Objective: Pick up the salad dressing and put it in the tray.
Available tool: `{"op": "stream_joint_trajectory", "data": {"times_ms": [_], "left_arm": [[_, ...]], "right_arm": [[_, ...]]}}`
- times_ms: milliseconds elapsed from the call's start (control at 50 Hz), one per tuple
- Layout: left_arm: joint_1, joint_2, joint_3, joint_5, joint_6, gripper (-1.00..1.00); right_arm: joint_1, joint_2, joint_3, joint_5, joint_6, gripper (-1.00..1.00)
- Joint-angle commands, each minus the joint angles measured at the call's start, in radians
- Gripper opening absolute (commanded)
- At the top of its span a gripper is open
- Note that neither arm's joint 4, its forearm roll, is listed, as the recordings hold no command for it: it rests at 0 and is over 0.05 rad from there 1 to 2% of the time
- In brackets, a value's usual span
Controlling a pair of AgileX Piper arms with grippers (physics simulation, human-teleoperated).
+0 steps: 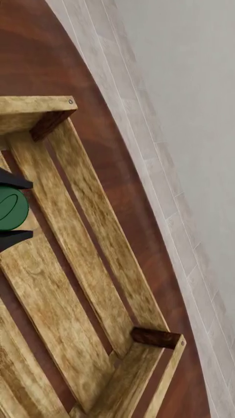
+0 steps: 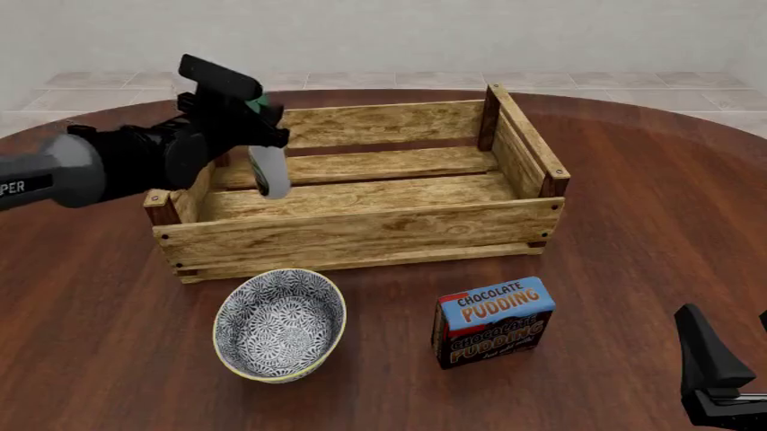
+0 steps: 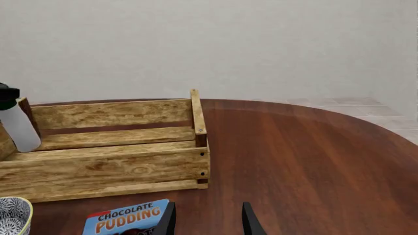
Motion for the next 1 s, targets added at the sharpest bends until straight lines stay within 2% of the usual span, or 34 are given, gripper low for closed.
{"op": "stream_joint_trajectory", "data": {"times_ms": [20,1000], "left_arm": [[0.005,0.047,-0.014,-0.014,-0.001,-1.00],[0.030,0.188,-0.035,-0.060,-0.033,-1.00]], "right_arm": [[0.000,-0.001,-0.003,0.004,0.002,1.00],[-0.009,-0.002,0.002,0.001,0.008,1.00]]}}
